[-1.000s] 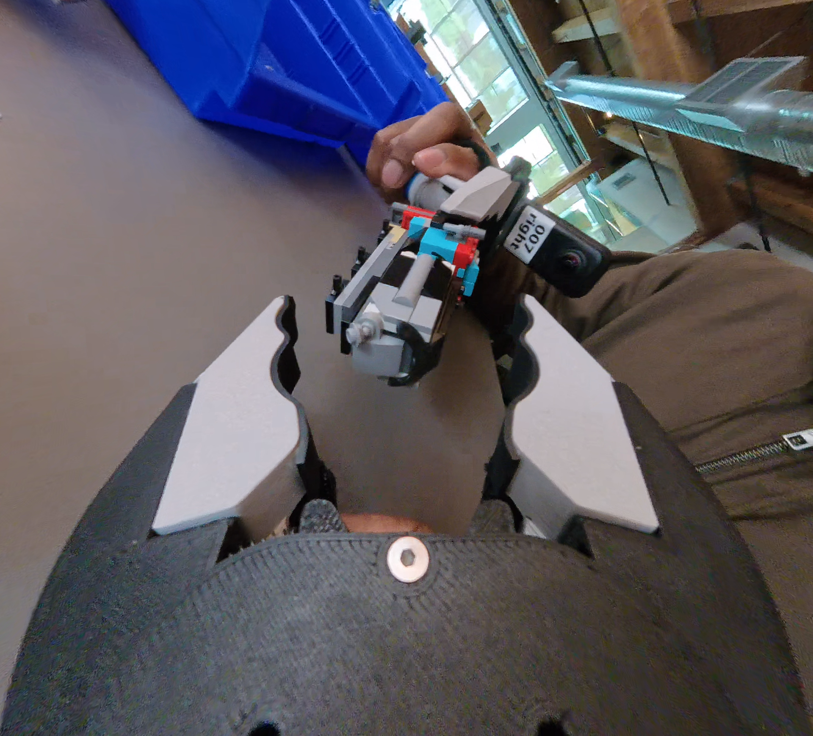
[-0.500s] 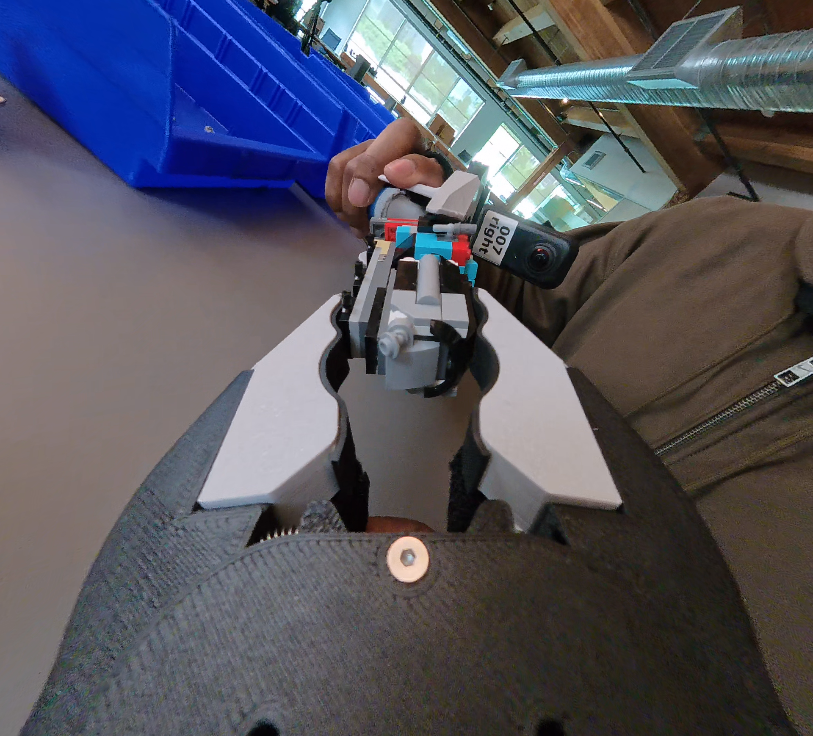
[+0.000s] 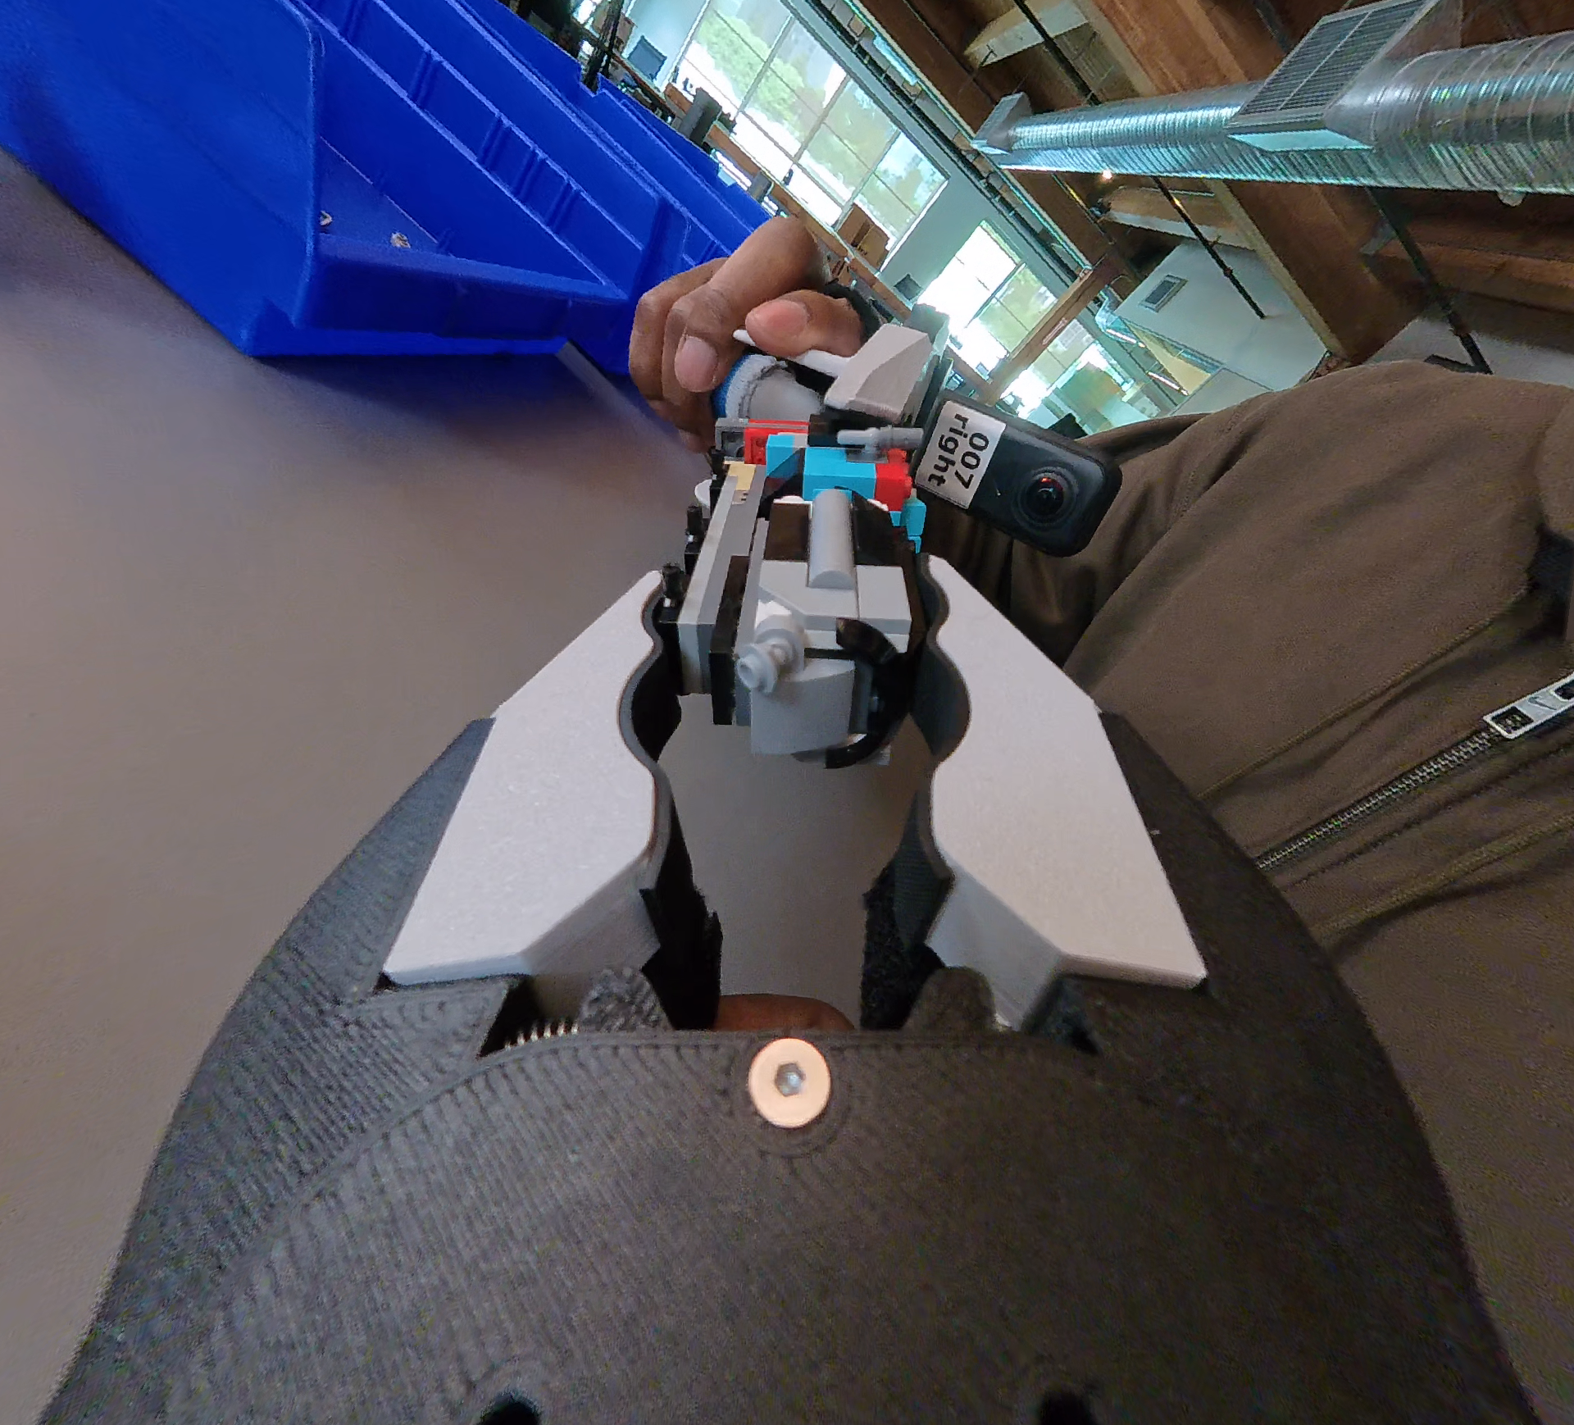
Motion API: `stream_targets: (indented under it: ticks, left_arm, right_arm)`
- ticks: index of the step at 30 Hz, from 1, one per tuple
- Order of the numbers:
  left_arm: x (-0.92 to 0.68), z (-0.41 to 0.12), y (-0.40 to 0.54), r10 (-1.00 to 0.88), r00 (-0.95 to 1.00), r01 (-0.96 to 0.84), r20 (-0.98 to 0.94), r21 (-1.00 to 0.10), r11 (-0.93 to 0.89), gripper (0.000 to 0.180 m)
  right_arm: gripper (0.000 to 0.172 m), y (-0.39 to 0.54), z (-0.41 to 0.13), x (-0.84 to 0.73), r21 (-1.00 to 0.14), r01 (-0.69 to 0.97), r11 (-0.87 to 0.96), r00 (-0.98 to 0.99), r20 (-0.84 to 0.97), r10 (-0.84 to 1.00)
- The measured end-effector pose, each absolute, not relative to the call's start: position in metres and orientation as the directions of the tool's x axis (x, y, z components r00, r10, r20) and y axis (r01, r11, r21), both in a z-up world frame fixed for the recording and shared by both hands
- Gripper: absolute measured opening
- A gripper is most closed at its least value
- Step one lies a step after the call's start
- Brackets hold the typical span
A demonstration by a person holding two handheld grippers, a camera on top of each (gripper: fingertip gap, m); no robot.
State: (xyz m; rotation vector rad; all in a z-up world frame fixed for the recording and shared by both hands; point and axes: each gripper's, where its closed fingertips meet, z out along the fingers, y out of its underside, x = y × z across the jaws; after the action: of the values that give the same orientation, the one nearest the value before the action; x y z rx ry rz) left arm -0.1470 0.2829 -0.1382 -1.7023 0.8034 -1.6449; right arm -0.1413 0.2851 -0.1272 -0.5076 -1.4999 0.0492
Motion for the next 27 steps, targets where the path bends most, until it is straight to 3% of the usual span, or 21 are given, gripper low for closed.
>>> stream_targets:
  ticks: [7,10,13,23,27]
  left_arm:
    - [-0.148,-0.147,0.288,-0.787,0.087,-0.026,0.611,-0.788,-0.615,0.056]
    - [-0.157,-0.157,0.296,-0.825,0.178,-0.078,0.537,-0.828,-0.556,0.084]
    - [-0.171,-0.161,0.305,-0.844,0.240,-0.105,0.480,-0.851,-0.514,0.099]
    - [-0.202,-0.141,0.312,-0.869,0.221,0.015,0.442,-0.893,-0.450,0.091]
    - [-0.211,-0.135,0.316,-0.862,0.217,0.067,0.458,-0.888,-0.455,0.084]
  right_arm:
    - [0.046,0.296,-0.136,-0.141,-0.453,0.297,0.841,0.091,0.890,0.447]
    - [0.046,0.301,-0.139,-0.139,-0.536,0.300,0.789,0.089,0.839,0.537]
    - [0.045,0.309,-0.147,-0.136,-0.620,0.319,0.717,0.071,0.770,0.634]
    - [0.046,0.332,-0.186,-0.126,-0.776,0.497,0.388,0.040,0.467,0.883]
    - [0.046,0.344,-0.202,-0.116,-0.774,0.564,0.288,0.058,0.385,0.921]
